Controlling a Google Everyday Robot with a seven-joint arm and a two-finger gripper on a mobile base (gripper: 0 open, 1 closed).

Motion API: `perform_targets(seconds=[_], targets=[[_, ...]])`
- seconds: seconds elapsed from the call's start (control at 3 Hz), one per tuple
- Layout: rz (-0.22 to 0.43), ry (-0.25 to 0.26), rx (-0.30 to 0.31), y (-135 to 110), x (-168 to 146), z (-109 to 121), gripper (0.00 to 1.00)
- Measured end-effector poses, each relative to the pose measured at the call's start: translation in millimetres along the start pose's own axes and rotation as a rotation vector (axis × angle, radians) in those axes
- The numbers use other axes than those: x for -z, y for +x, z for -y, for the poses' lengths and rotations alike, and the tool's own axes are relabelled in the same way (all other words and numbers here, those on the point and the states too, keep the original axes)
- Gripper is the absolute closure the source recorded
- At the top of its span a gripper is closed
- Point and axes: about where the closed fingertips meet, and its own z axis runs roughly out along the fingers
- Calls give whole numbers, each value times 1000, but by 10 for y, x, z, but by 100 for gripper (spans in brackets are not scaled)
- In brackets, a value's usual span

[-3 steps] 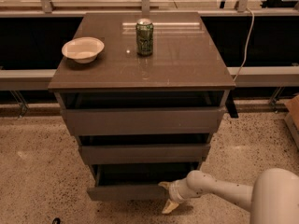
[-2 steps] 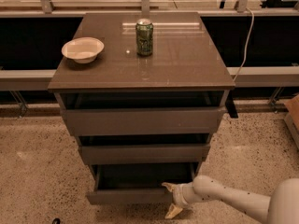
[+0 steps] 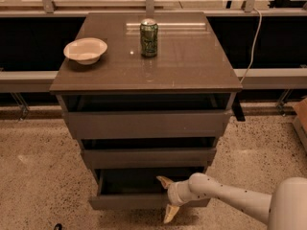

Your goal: Open bottom drawer

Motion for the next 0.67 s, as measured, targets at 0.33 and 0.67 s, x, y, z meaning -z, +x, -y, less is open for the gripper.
perform_targets(seconds=[0.33,0.67], targets=[[-3,-44,31,-95,-234,86,13],[-15,-112,40,-103,-508,80,24]])
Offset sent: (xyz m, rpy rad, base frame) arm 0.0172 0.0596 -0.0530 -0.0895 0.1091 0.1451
